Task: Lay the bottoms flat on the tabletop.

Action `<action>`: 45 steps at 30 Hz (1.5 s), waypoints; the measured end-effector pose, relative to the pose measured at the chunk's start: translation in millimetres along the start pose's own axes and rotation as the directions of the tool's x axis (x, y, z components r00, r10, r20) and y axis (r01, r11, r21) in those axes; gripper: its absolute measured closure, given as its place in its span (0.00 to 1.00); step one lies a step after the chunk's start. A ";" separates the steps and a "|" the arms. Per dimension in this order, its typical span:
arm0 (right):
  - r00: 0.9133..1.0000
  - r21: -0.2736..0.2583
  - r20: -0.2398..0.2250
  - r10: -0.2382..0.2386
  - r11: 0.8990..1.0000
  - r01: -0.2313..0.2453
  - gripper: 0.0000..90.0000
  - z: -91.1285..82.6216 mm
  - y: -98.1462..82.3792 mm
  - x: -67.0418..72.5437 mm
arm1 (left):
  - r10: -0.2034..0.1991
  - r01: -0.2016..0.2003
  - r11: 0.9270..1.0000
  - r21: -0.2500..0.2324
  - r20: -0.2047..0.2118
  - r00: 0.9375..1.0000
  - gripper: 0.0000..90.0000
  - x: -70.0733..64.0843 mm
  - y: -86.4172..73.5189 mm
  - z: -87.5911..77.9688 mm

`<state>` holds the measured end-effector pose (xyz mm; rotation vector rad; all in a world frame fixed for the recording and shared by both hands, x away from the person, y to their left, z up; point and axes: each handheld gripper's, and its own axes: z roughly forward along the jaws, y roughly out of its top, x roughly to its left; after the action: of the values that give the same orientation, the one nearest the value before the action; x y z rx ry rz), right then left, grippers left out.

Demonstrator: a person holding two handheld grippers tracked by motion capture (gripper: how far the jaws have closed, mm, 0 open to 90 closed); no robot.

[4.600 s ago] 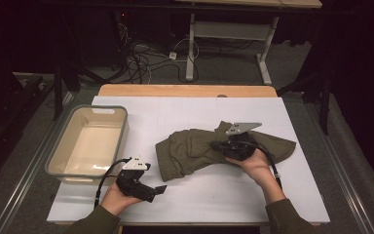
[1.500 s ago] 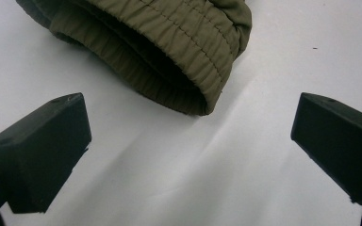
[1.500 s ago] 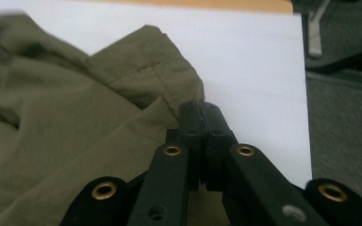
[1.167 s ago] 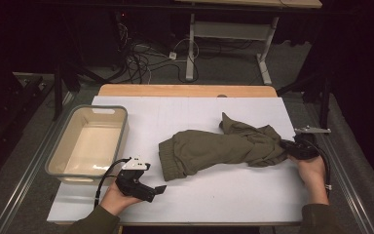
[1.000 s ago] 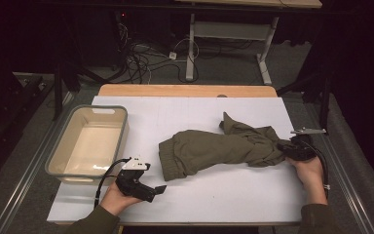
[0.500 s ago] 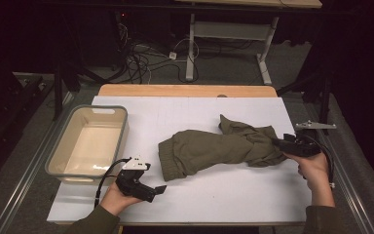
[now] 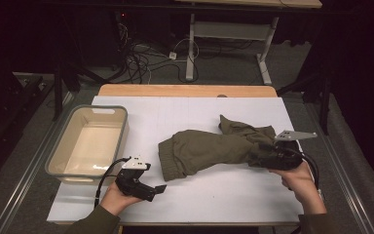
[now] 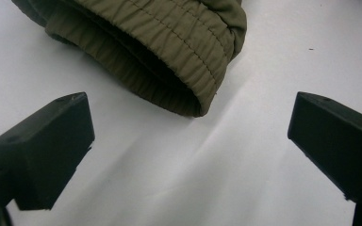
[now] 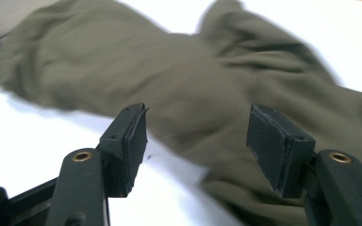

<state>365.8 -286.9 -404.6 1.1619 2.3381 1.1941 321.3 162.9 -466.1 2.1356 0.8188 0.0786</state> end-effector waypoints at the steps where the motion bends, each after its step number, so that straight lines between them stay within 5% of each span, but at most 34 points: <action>1: 1.000 0.004 -0.022 -0.014 1.000 0.014 0.44 1.0 -0.9 3.9 | 0.001 -0.001 1.000 0.000 0.001 1.000 0.02 -0.1 -0.1 0.1; 8: 0.989 0.019 -0.133 -0.070 0.997 0.073 0.43 9.2 -16.6 32.3 | 0.006 -0.006 1.000 -0.008 -0.001 1.000 0.05 -1.6 -0.2 -0.4; 19: 0.991 0.011 -0.115 -0.063 0.998 0.065 0.42 14.0 -51.5 48.0 | 0.017 -0.017 1.000 -0.021 0.007 1.000 0.15 -12.9 5.1 1.6; 31: 0.988 -0.005 -0.123 -0.090 0.996 0.090 0.42 21.1 -58.9 56.0 | 0.009 -0.009 0.997 0.073 -0.008 1.000 0.17 -18.3 7.7 21.5; 36: 0.989 -0.003 -0.112 -0.100 0.995 0.101 0.42 23.2 -59.3 57.3 | 0.009 -0.007 0.997 0.080 -0.021 1.000 0.25 -17.2 9.0 28.5; 45: 0.989 -0.006 -0.096 -0.109 0.994 0.109 0.42 24.4 -59.2 57.4 | -0.019 0.021 0.998 0.064 -0.031 0.999 0.59 -11.9 11.9 31.3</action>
<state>310.6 -249.8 -459.1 0.9834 2.4362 1.2378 328.2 129.3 -475.4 2.1910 0.8709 0.0746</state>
